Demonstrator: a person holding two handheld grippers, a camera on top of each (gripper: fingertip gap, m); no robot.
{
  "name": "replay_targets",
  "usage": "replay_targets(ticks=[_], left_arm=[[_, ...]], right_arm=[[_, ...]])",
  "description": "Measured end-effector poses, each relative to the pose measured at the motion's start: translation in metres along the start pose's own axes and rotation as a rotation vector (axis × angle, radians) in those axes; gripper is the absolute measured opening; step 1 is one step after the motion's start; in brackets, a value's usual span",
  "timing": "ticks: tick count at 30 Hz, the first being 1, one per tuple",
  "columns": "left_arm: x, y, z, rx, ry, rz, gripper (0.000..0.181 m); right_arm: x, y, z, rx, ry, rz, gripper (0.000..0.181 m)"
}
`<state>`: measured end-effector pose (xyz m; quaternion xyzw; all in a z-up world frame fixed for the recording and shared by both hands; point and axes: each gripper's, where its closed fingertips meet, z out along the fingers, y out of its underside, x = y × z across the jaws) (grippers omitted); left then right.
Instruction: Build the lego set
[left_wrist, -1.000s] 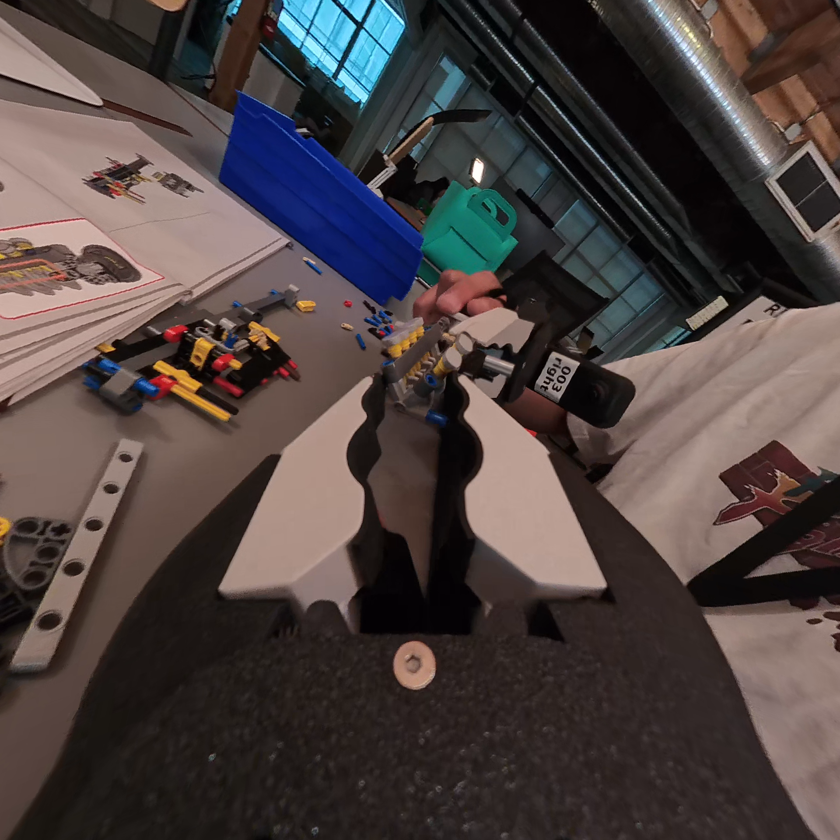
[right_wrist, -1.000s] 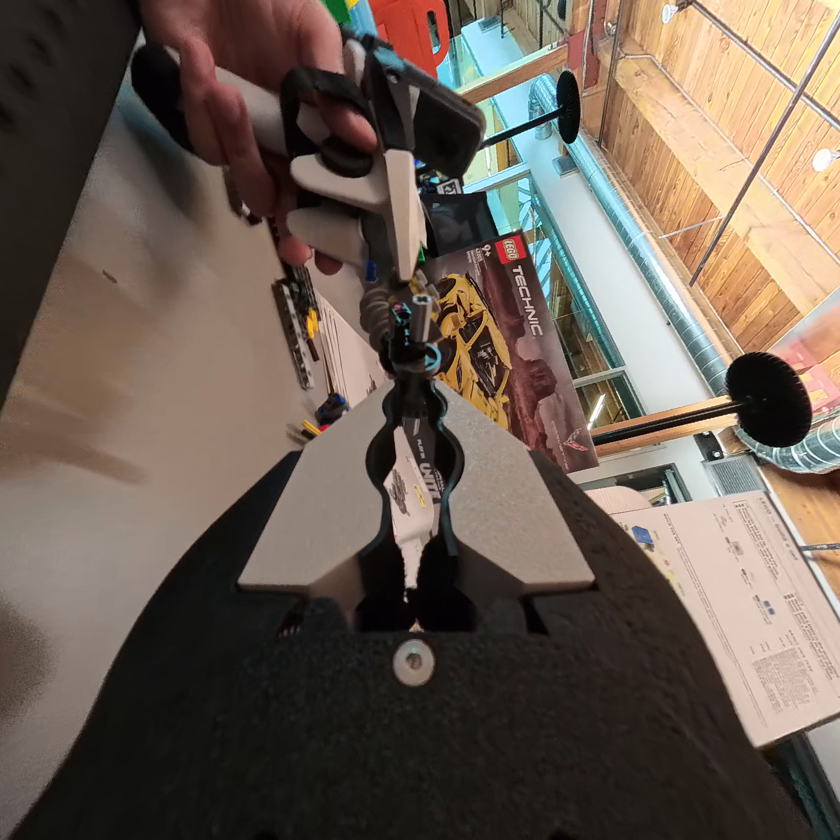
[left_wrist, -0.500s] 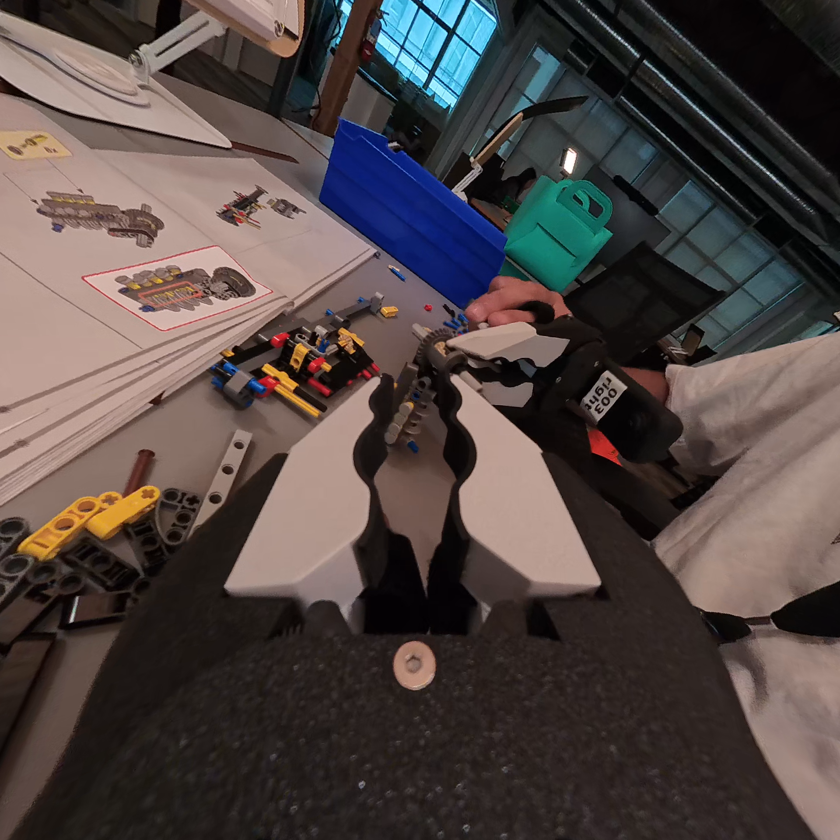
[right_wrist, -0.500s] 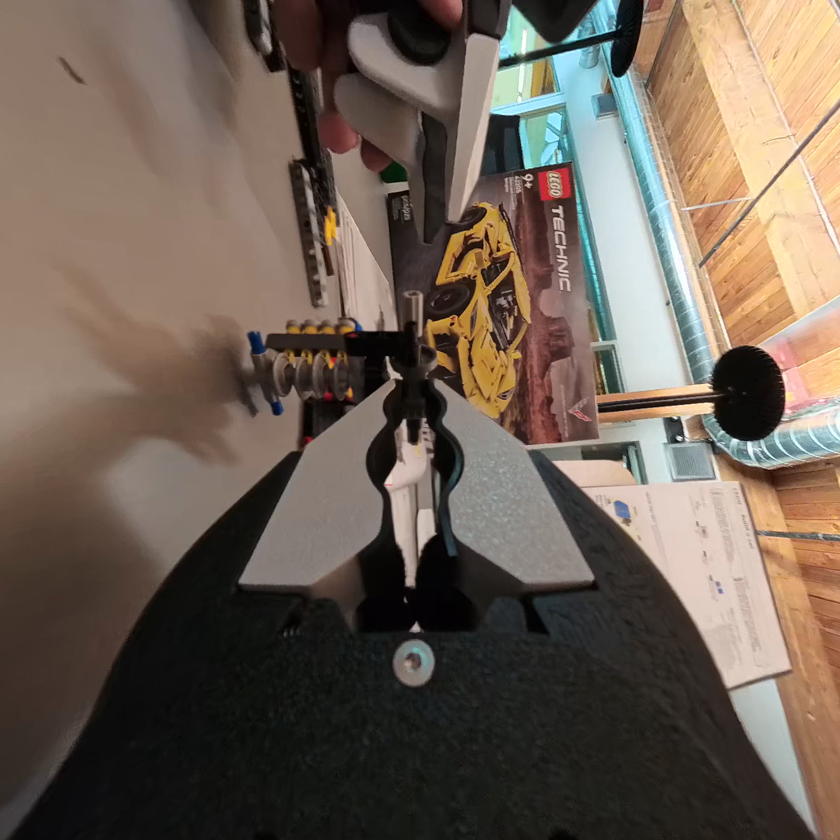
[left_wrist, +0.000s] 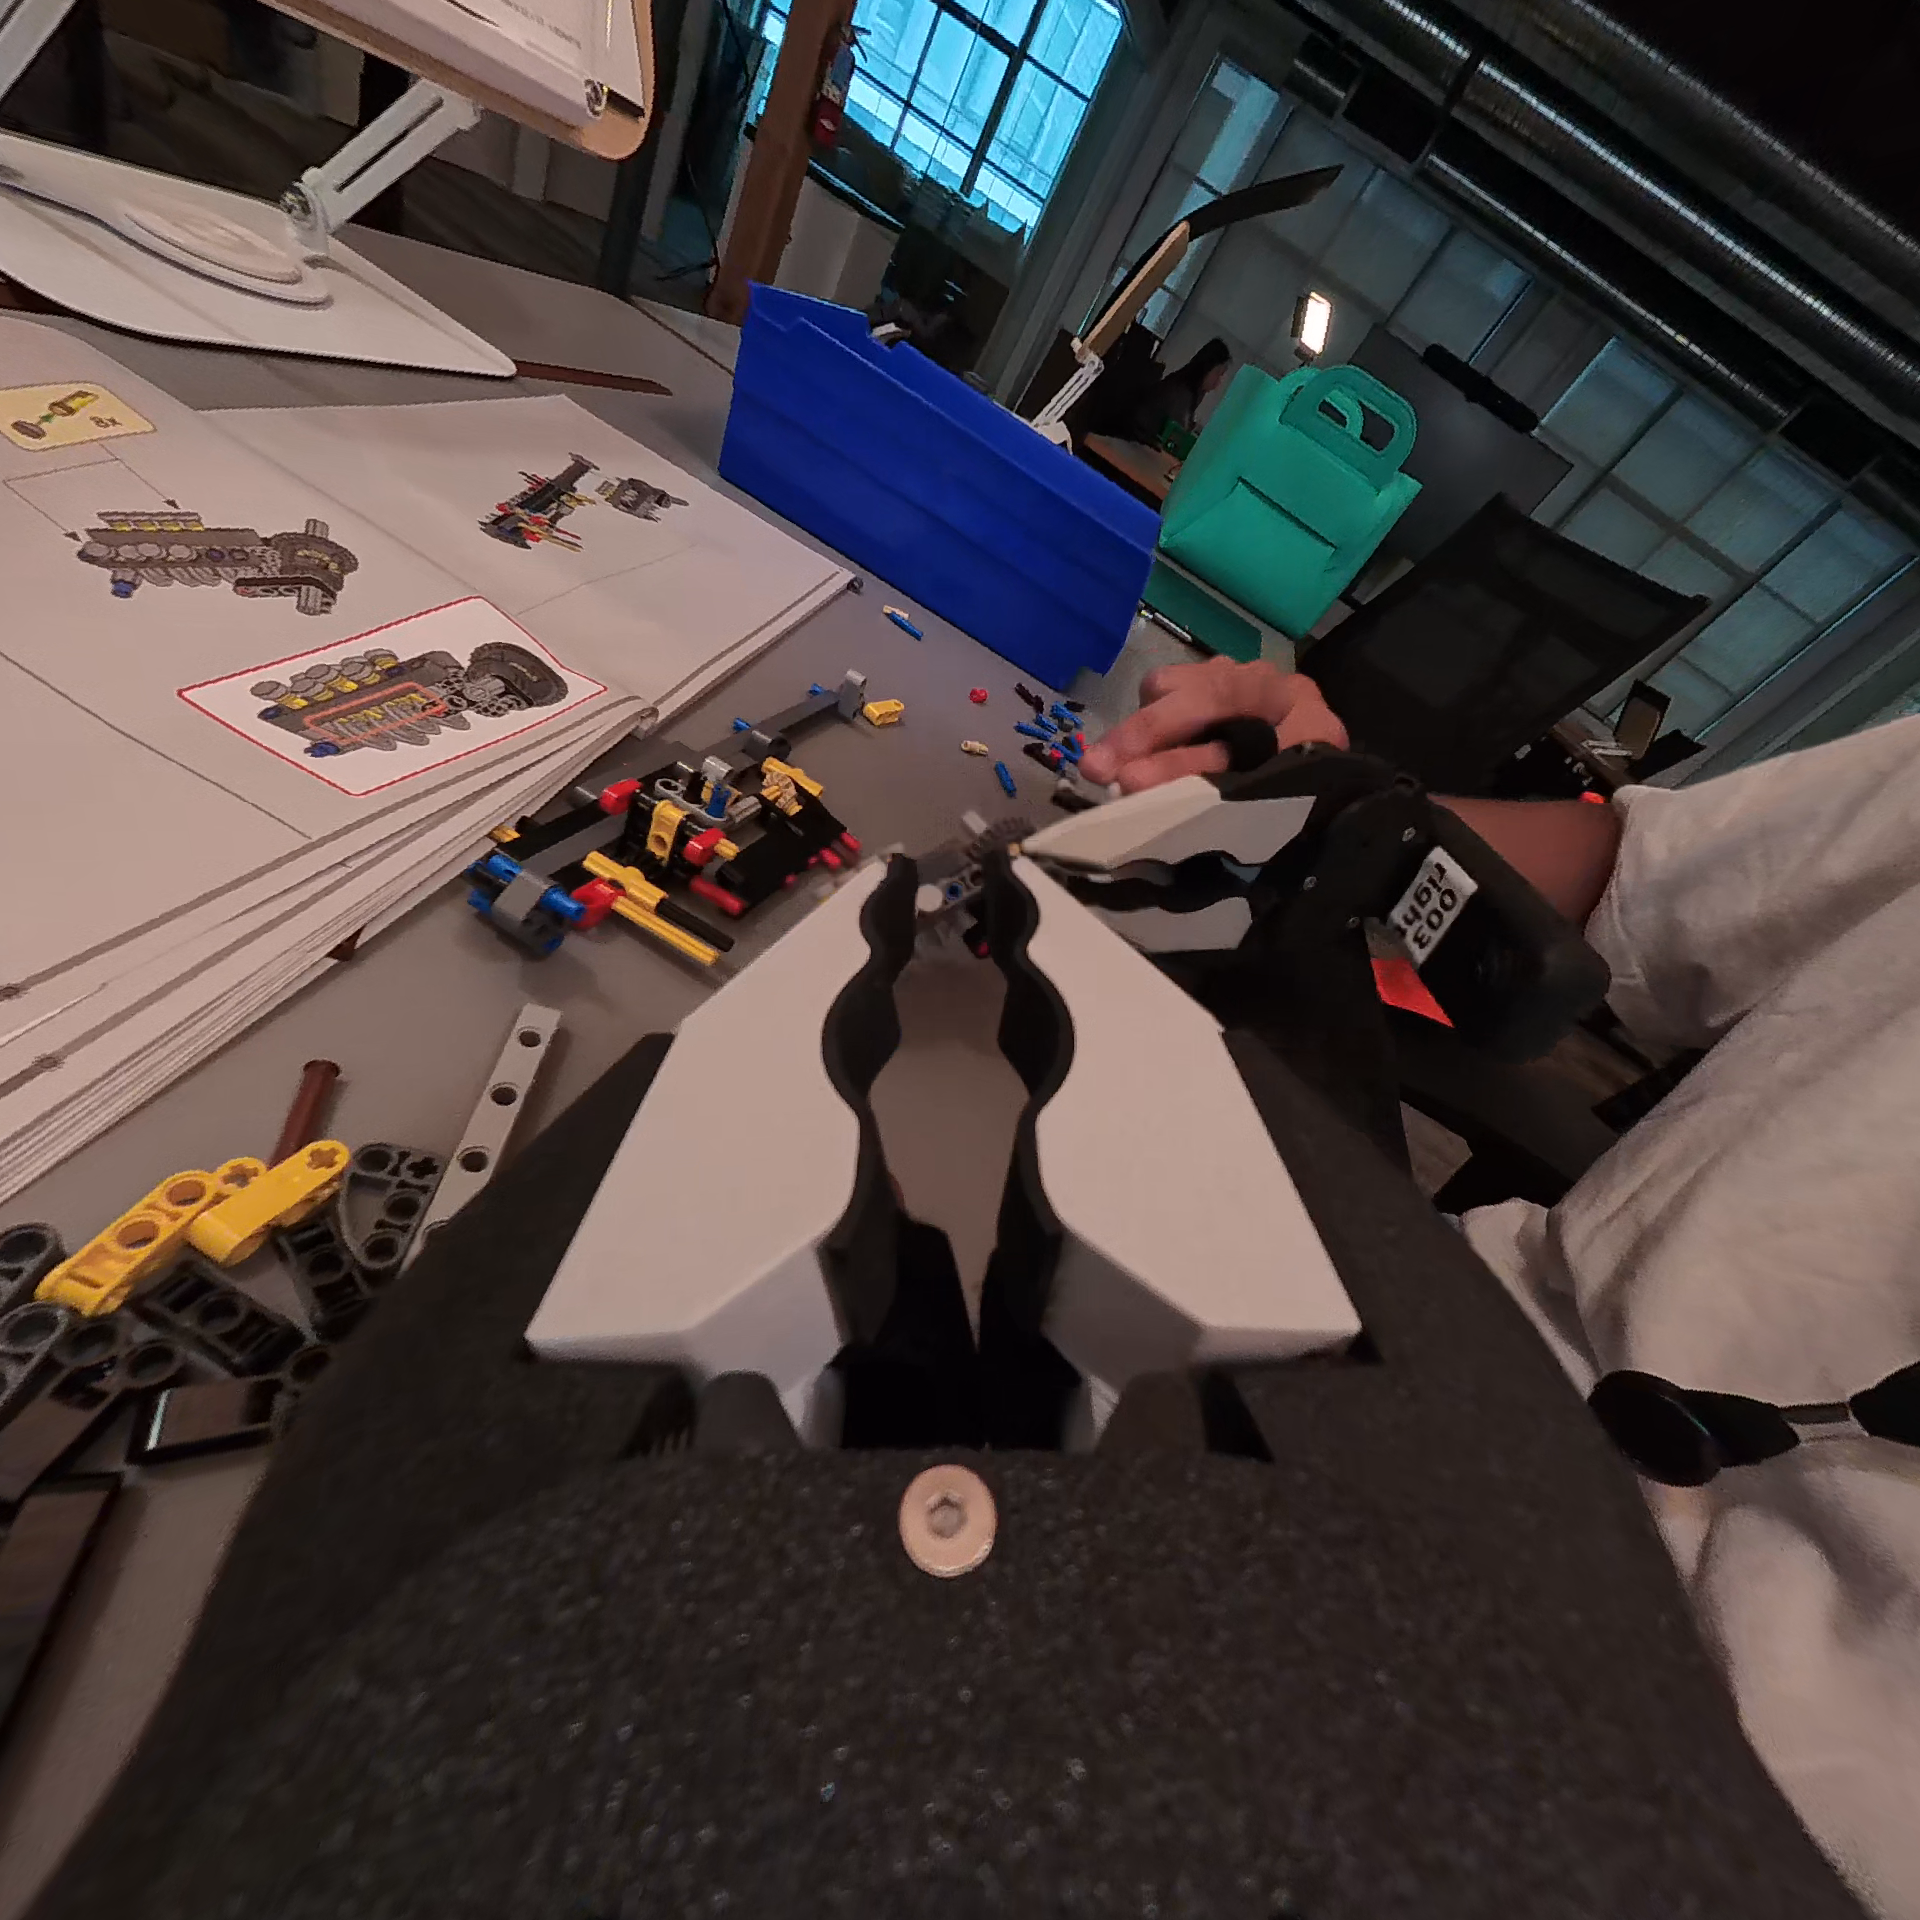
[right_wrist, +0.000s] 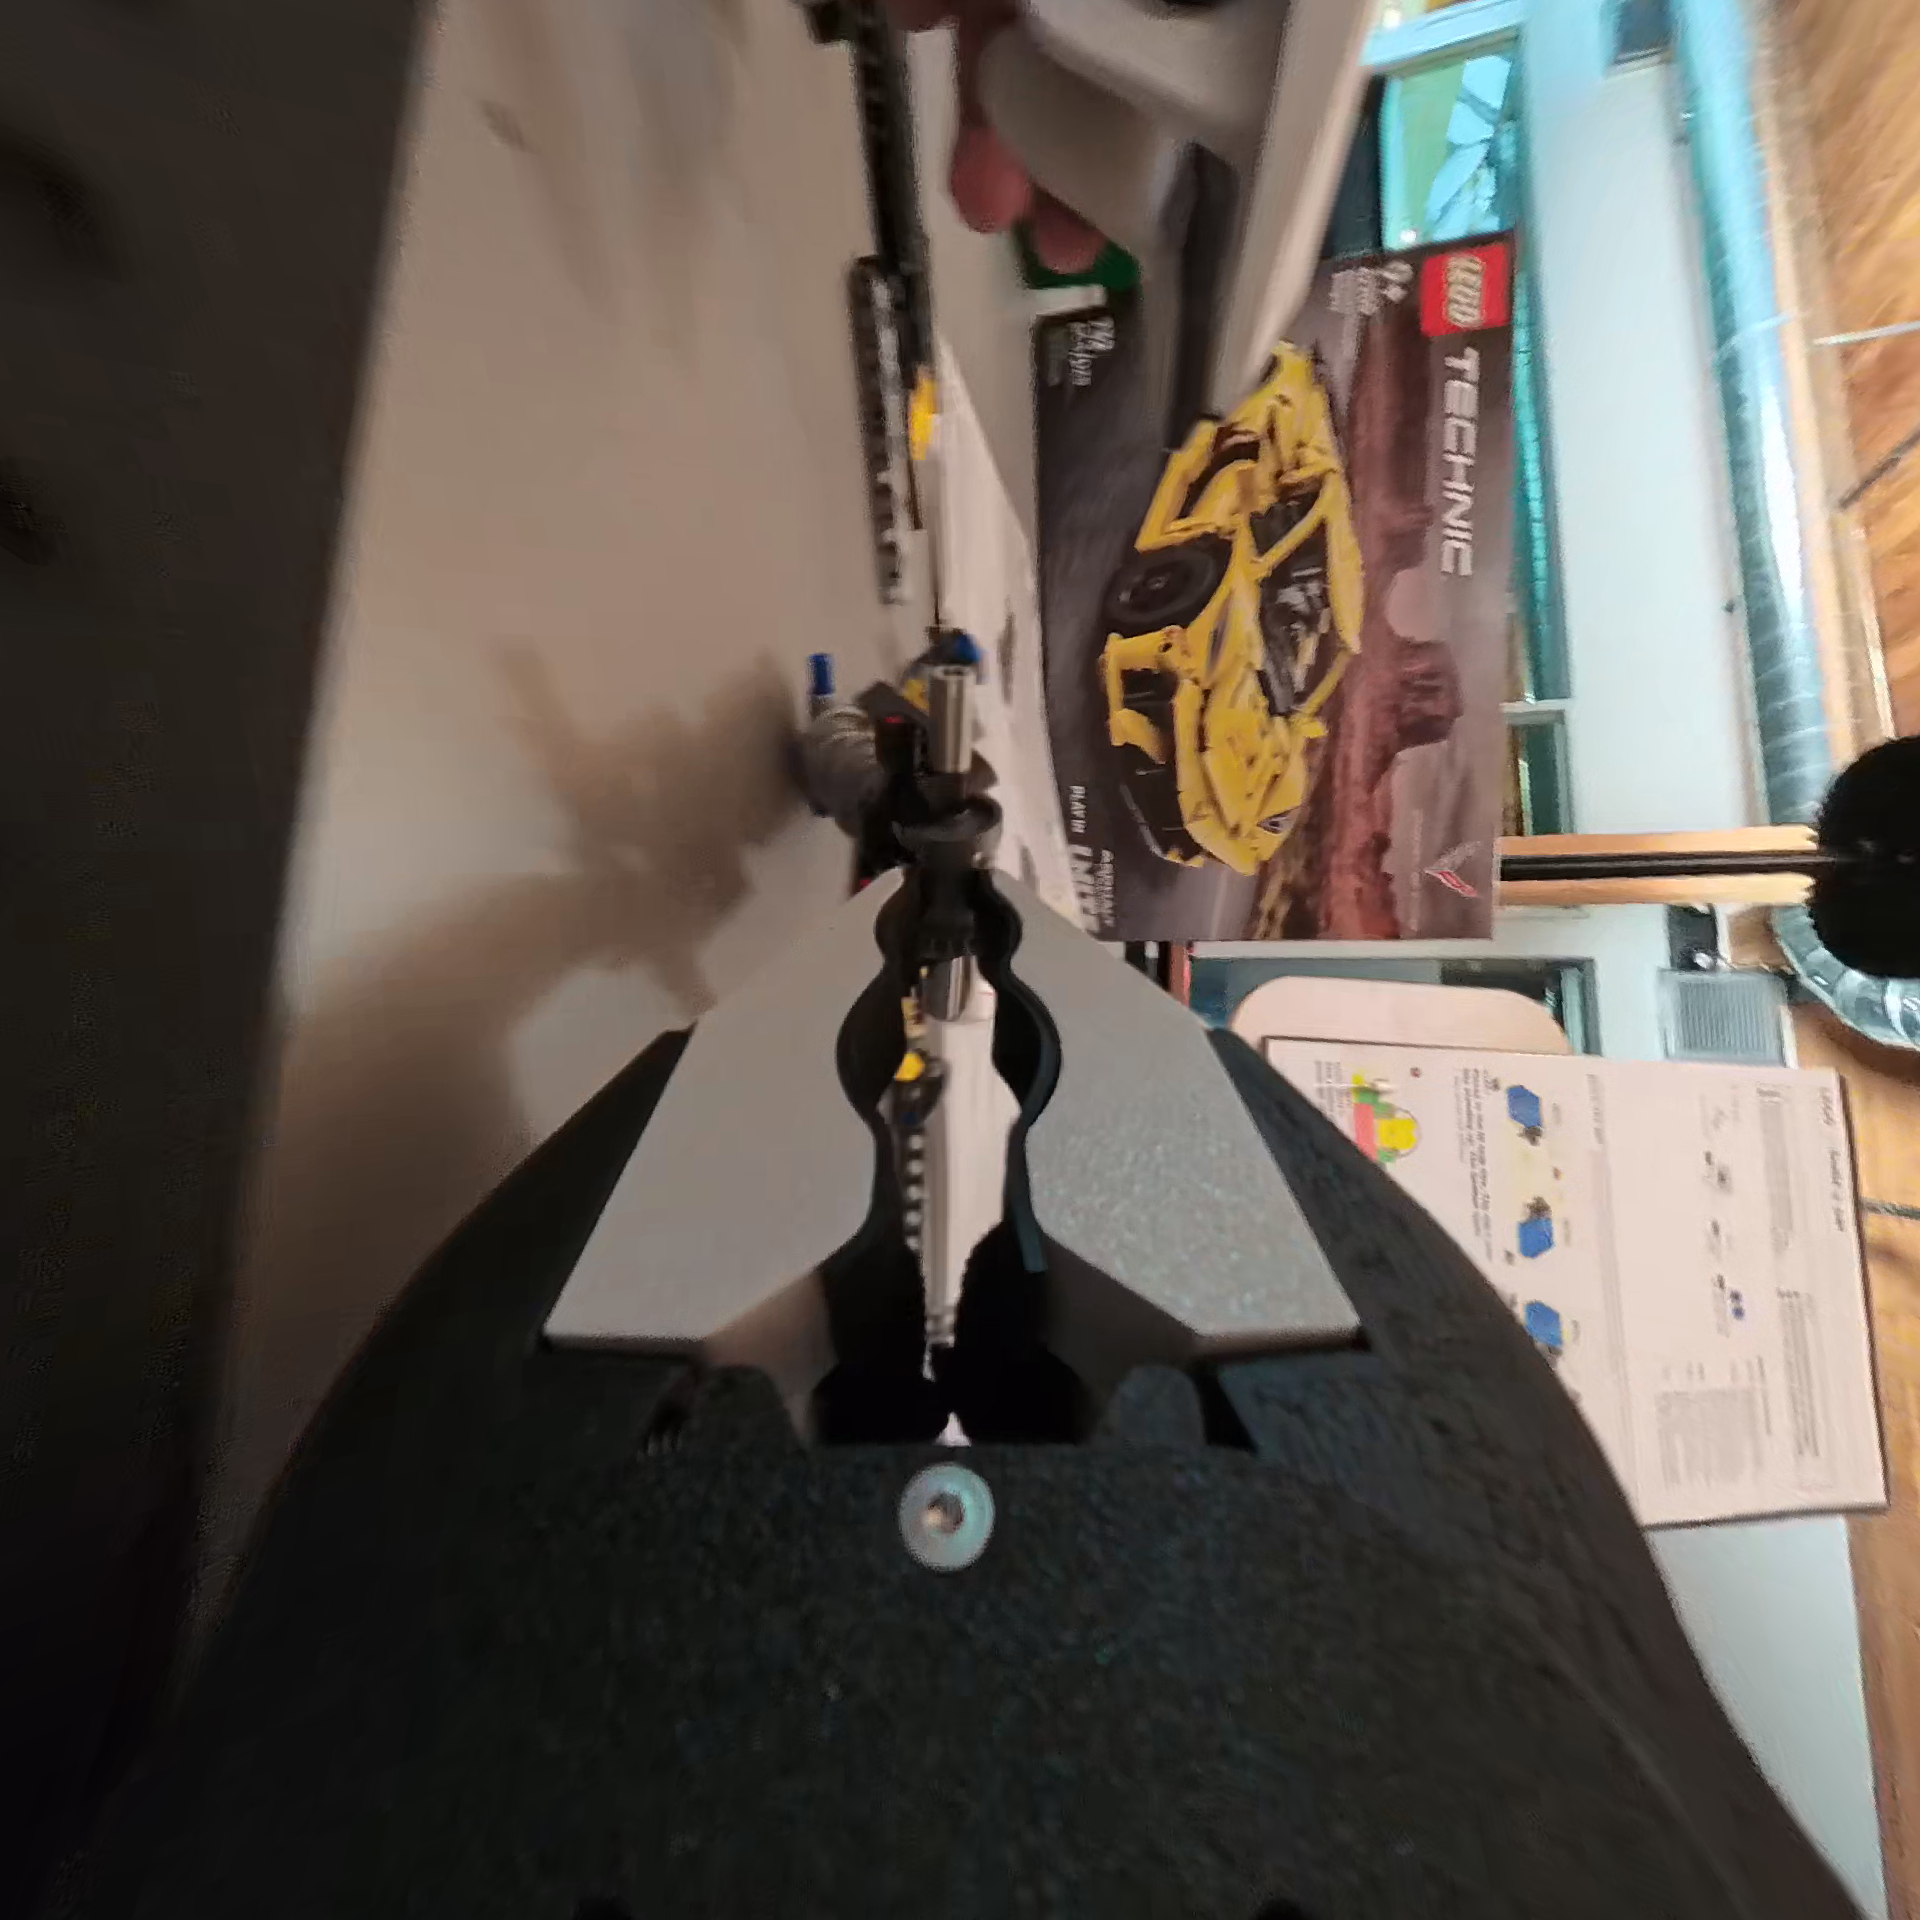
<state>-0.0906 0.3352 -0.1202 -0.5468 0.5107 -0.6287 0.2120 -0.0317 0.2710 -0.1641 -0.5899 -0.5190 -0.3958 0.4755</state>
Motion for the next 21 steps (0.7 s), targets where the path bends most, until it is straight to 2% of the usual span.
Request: replay_targets(ticks=[5, 8, 11, 16, 19, 21], left_arm=[[0.004, 0.002, 0.003, -0.013, 0.006, 0.017, 0.012], [0.002, 0.005, 0.005, -0.026, -0.034, 0.071, 0.014], [-0.001, 0.009, 0.007, -0.046, -0.078, 0.143, 0.015], [0.001, 0.014, 0.010, -0.078, -0.089, 0.185, 0.016], [0.002, 0.012, 0.011, -0.062, -0.093, 0.192, 0.018], [0.002, 0.009, 0.011, -0.043, -0.103, 0.209, 0.021]], right_arm=[[-0.017, 0.005, -0.013, -0.012, -0.113, 0.020, 0.009], [-0.035, 0.013, -0.013, -0.012, -0.280, 0.029, 0.011], [-0.036, 0.018, -0.013, -0.011, -0.345, -0.004, 0.015], [-0.035, 0.020, -0.017, 0.005, -0.443, 0.011, 0.033], [-0.033, 0.021, -0.027, 0.006, -0.507, 0.101, 0.051], [-0.033, 0.025, -0.037, -0.017, -0.555, 0.180, 0.055]])
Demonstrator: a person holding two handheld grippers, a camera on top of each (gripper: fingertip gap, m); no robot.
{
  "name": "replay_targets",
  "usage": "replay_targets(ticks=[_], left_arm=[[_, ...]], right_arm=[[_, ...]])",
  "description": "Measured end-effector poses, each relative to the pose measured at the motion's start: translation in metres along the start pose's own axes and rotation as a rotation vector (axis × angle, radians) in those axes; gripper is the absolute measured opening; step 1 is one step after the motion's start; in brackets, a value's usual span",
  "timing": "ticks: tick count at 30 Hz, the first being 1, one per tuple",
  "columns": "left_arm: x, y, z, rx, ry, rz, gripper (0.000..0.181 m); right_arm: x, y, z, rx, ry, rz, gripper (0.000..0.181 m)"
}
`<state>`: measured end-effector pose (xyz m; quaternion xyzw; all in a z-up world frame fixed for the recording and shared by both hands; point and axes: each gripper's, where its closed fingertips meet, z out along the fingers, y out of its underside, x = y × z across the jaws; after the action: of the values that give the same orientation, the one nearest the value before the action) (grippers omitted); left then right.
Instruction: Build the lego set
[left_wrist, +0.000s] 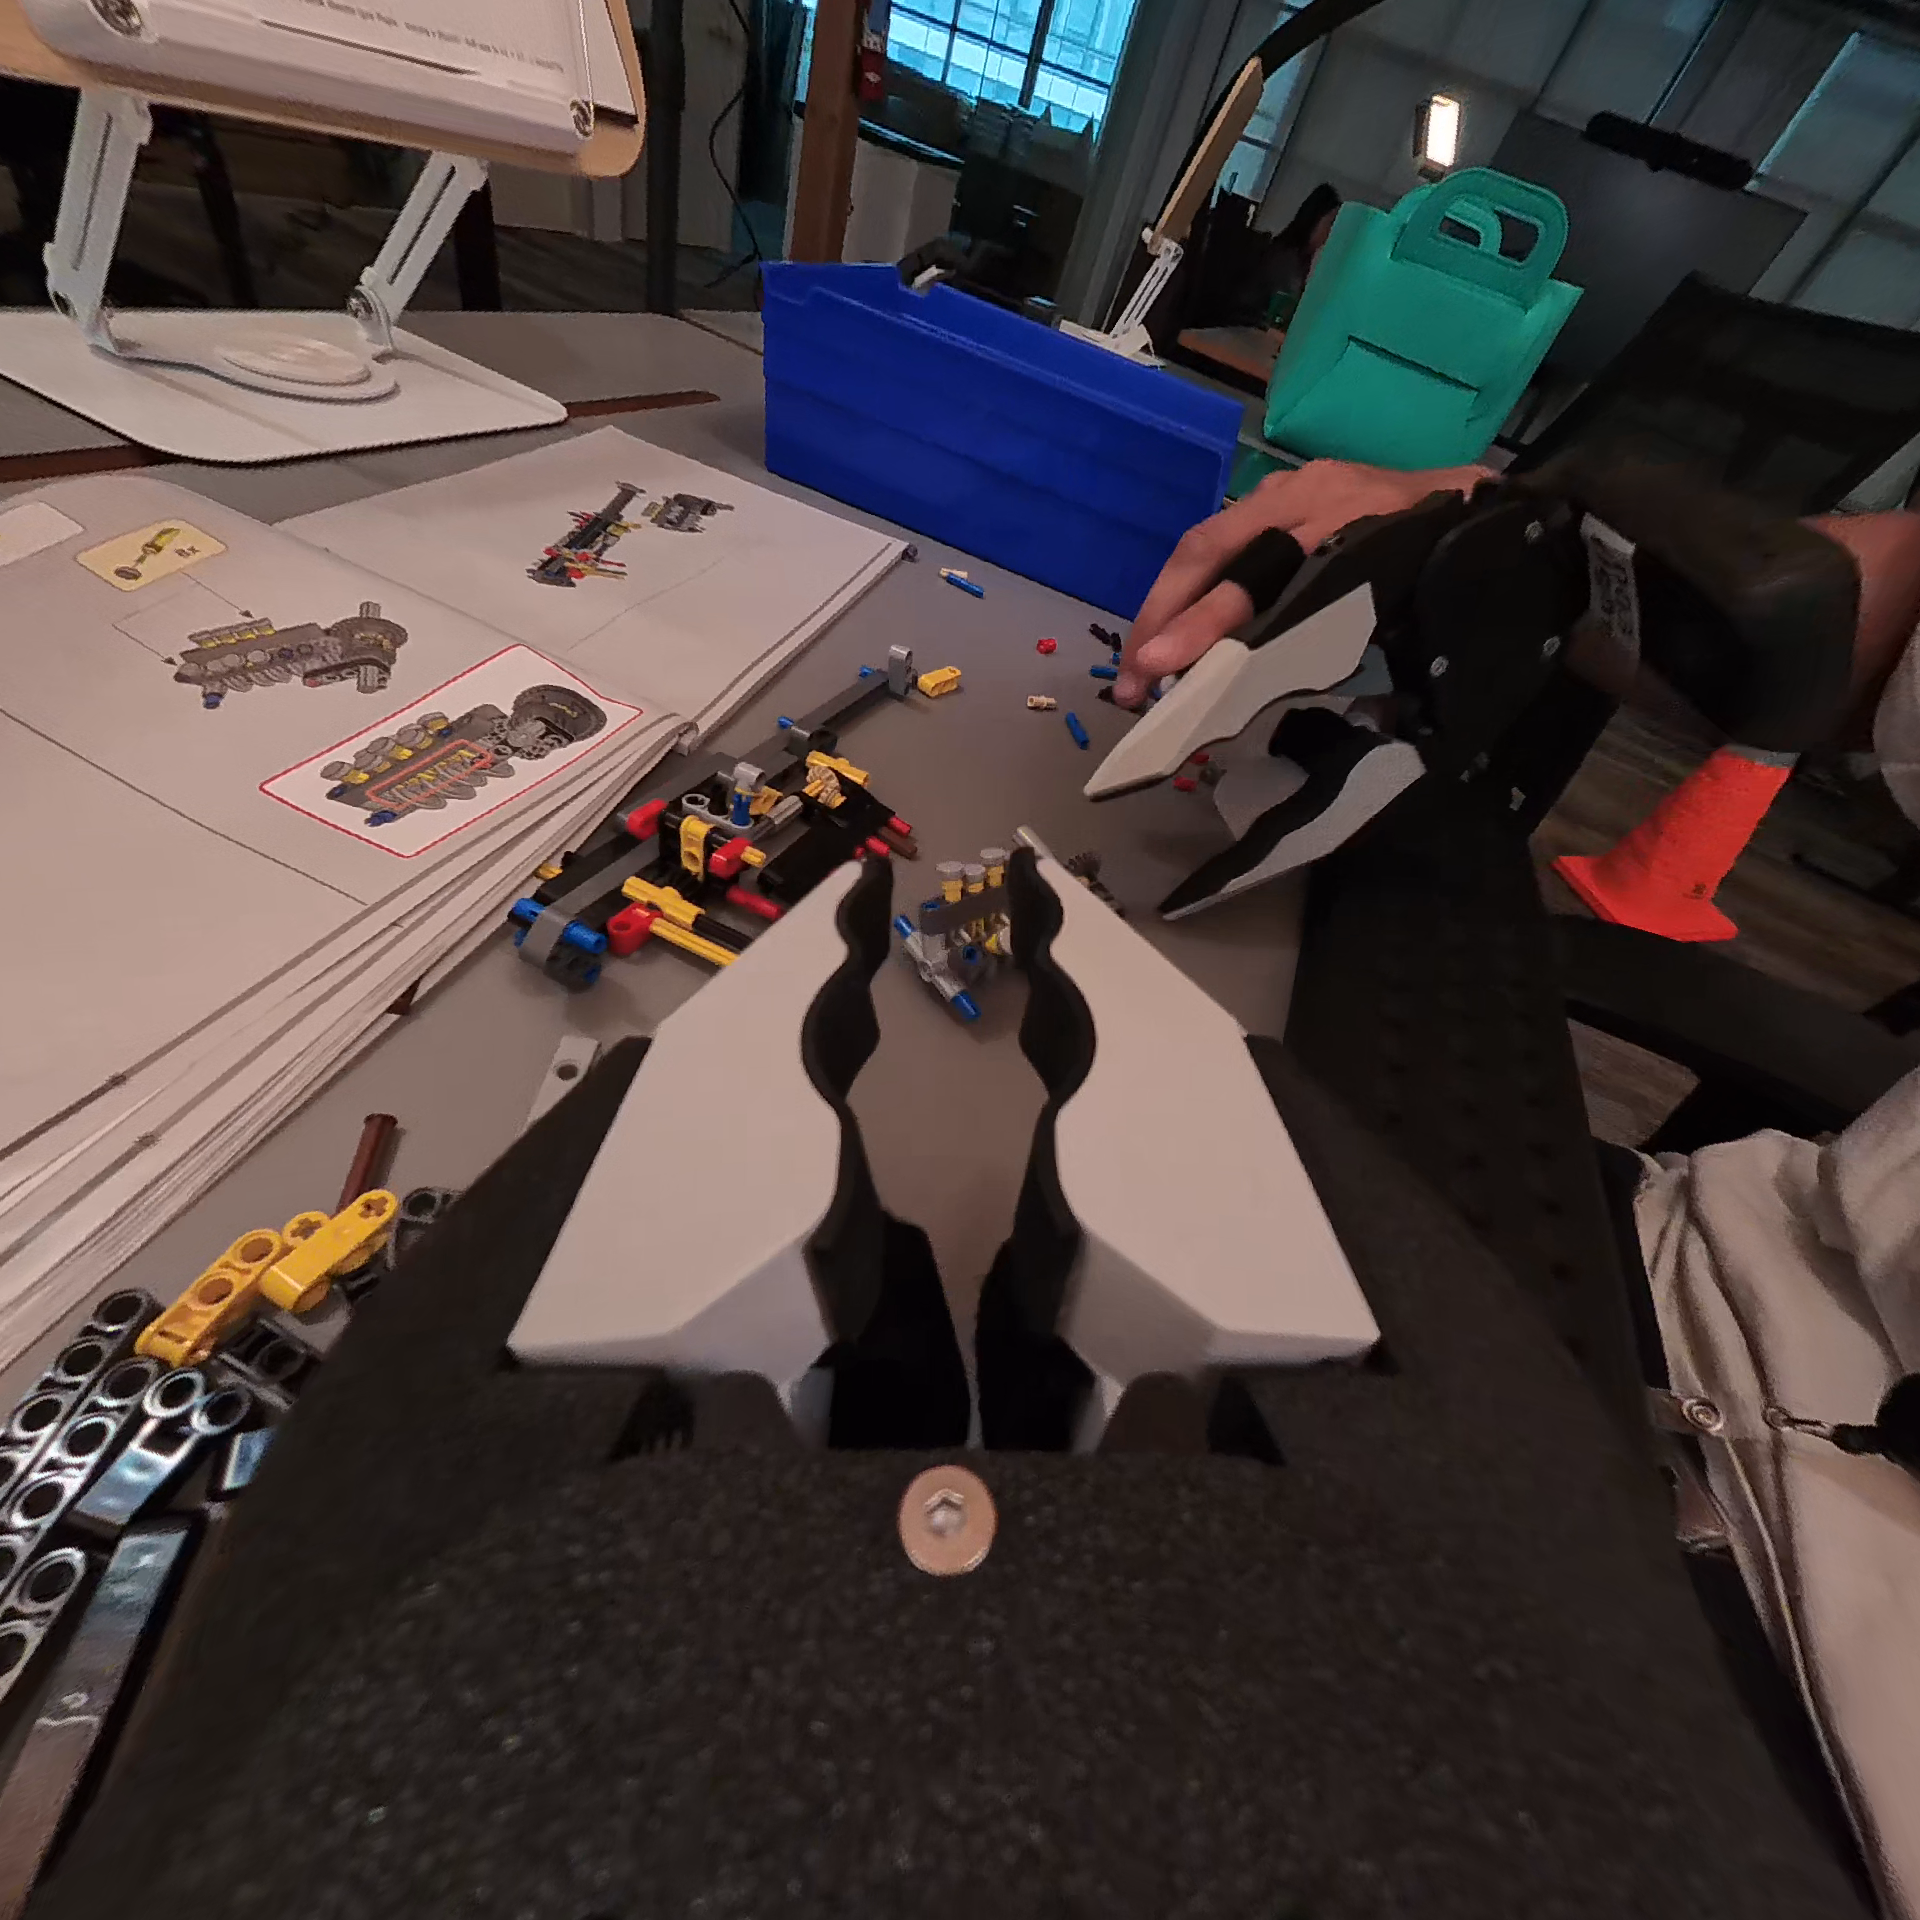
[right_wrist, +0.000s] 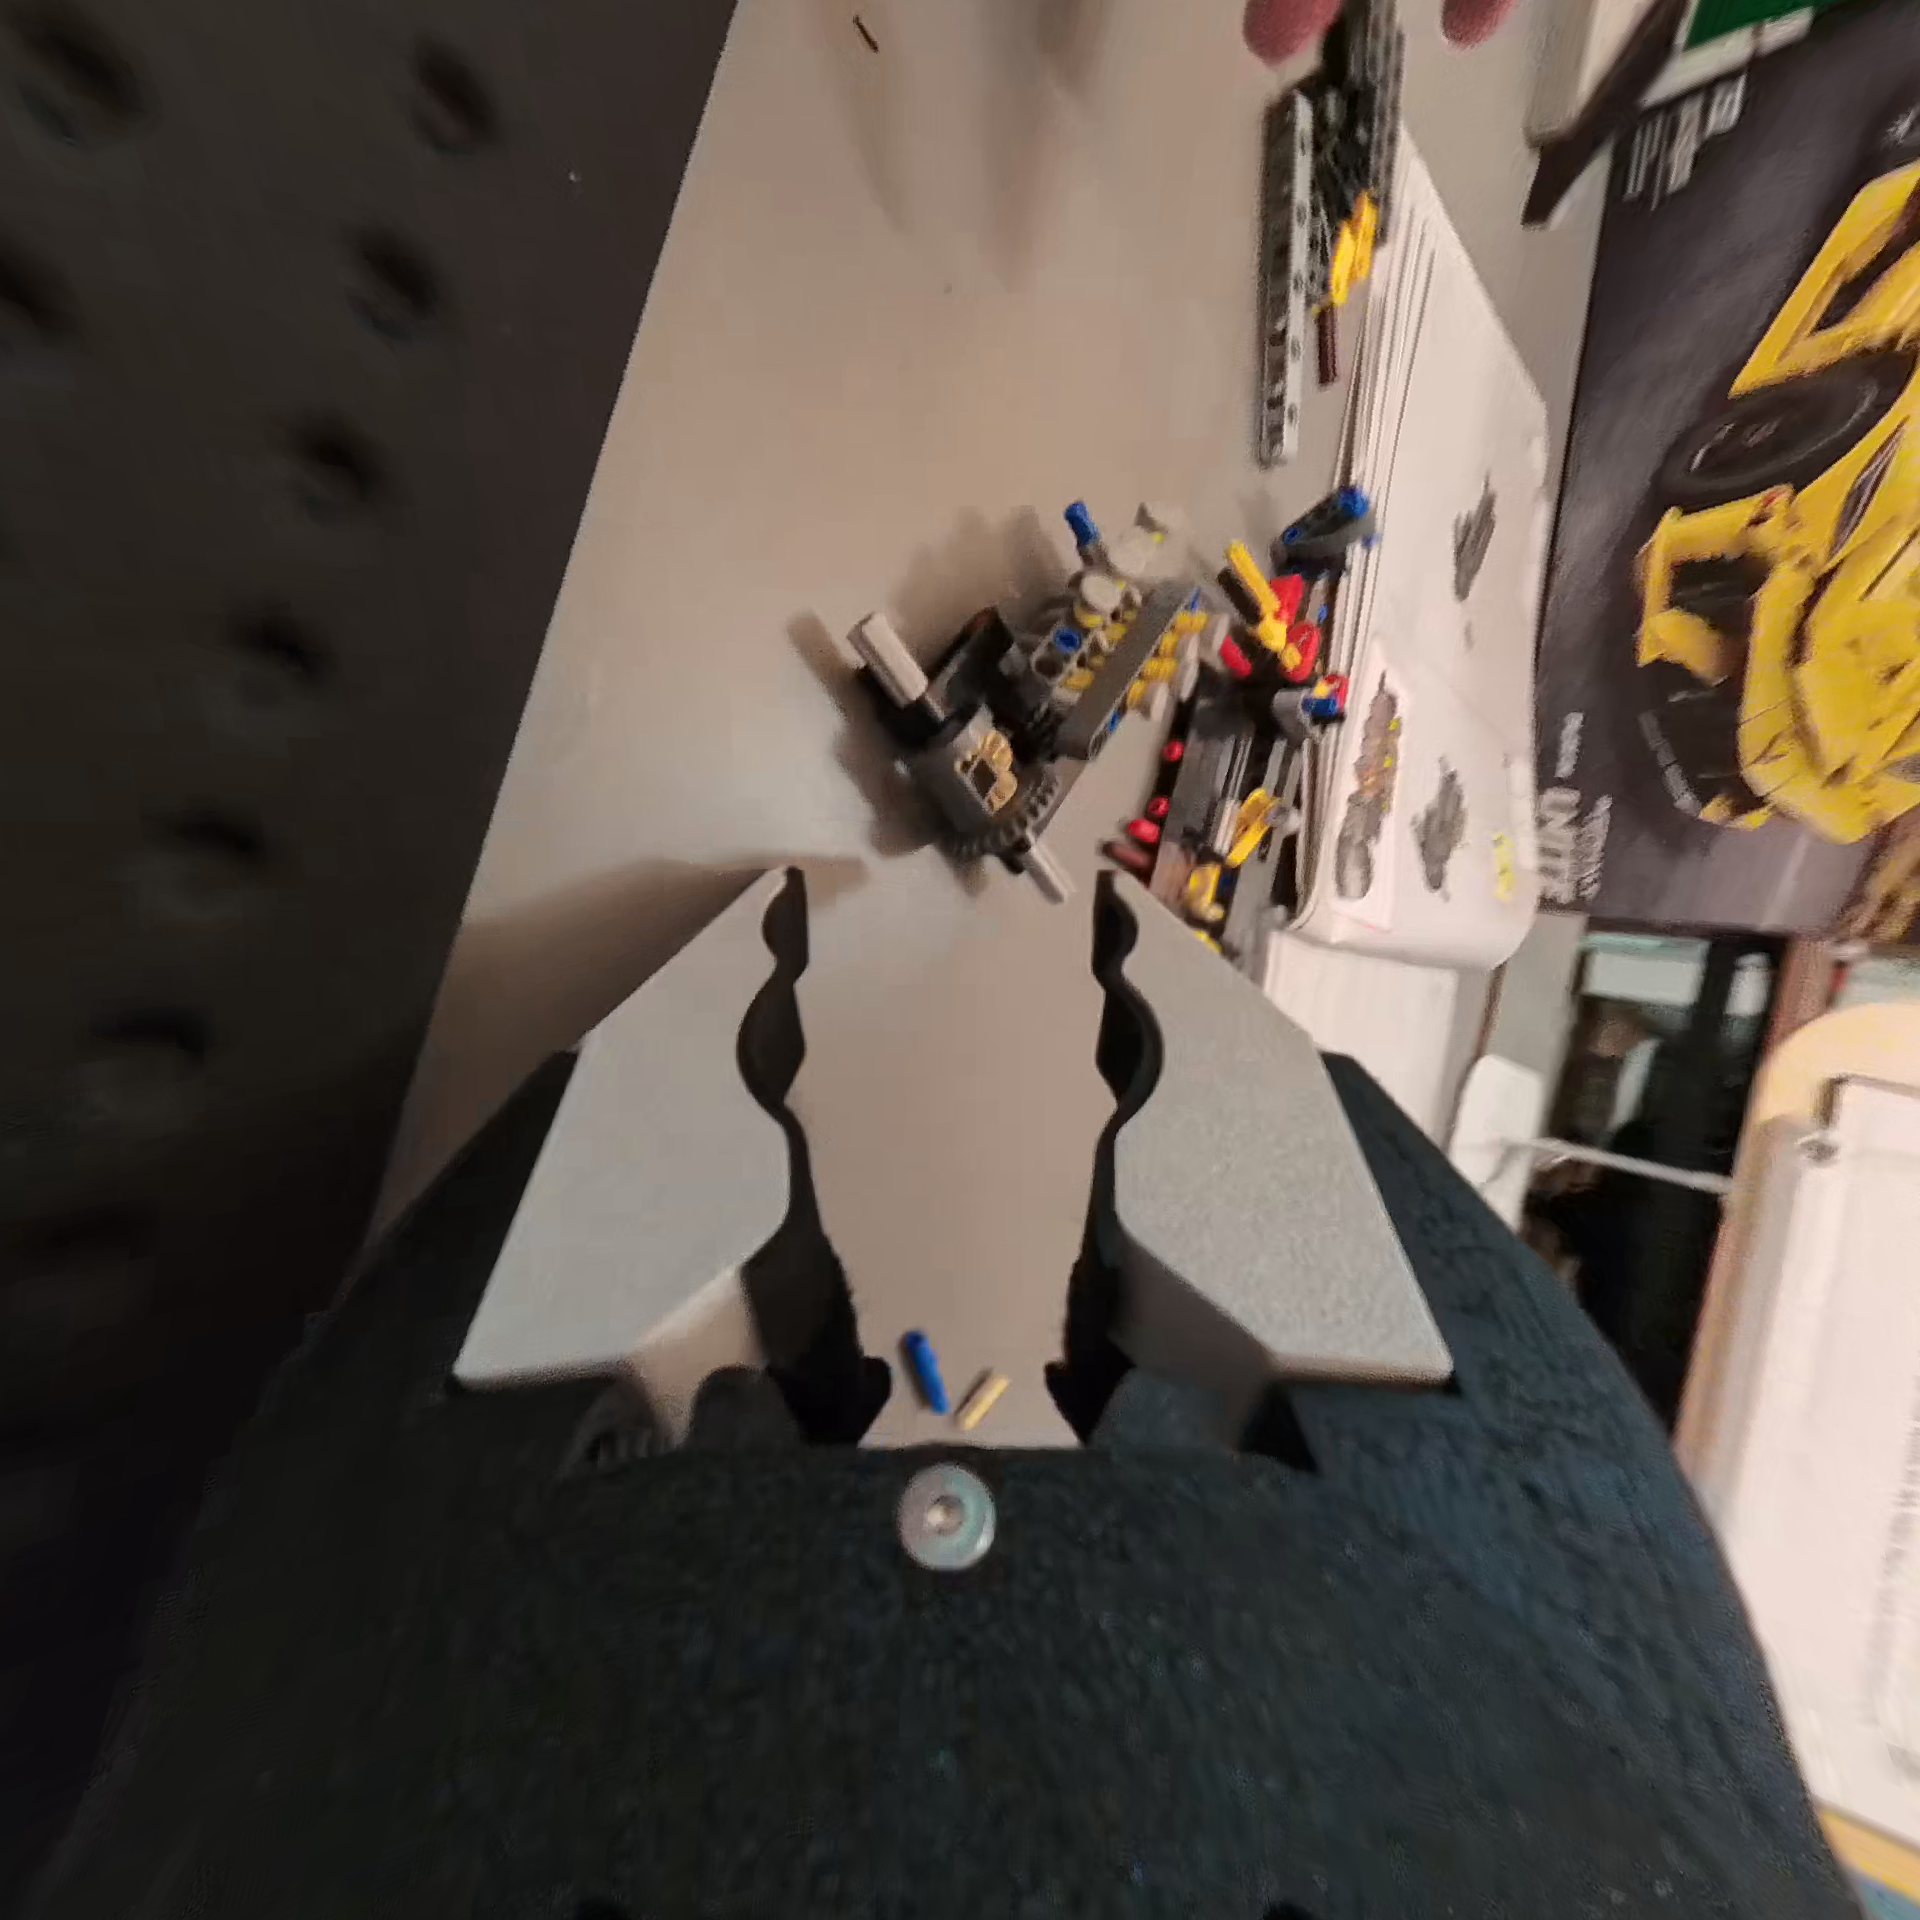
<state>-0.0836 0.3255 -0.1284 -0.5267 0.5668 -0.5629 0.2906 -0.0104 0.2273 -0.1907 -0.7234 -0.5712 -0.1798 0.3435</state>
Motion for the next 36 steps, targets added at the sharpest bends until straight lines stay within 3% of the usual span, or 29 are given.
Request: replay_targets(ticks=[3, 9, 13, 15, 19, 24, 27, 31, 36], left_arm=[[-0.005, -0.003, 0.000, 0.013, -0.055, 0.056, 0.025], [-0.021, -0.014, -0.003, 0.046, -0.188, 0.113, 0.025], [-0.024, -0.034, -0.001, 0.102, -0.175, -0.003, 0.025], [-0.021, -0.049, 0.007, 0.128, -0.124, -0.063, 0.025], [-0.044, -0.056, 0.034, 0.043, -0.150, -0.029, 0.025], [-0.048, -0.046, 0.055, 0.008, -0.051, -0.084, 0.026], [-0.042, -0.037, 0.054, 0.003, -0.014, -0.059, 0.026], [-0.025, -0.047, 0.048, 0.055, 0.024, -0.023, 0.025], [-0.032, -0.036, 0.045, 0.024, -0.008, -0.033, 0.024]], right_arm=[[0.019, 0.006, -0.018, 0.061, 0.065, 0.268, 0.048], [0.090, 0.060, -0.032, 0.204, 0.300, 1.200, 0.038], [0.130, 0.101, -0.031, 0.301, 0.493, 1.463, 0.035], [0.134, 0.127, -0.031, 0.209, 0.547, 1.487, 0.036], [0.124, 0.165, -0.038, 0.097, 0.663, 1.474, 0.029], [0.116, 0.169, -0.042, 0.106, 0.676, 1.500, 0.020], [0.115, 0.168, -0.040, 0.109, 0.670, 1.495, 0.015], [0.119, 0.160, -0.041, 0.166, 0.670, 1.486, 0.014], [0.119, 0.157, -0.038, 0.181, 0.654, 1.480, 0.014]])
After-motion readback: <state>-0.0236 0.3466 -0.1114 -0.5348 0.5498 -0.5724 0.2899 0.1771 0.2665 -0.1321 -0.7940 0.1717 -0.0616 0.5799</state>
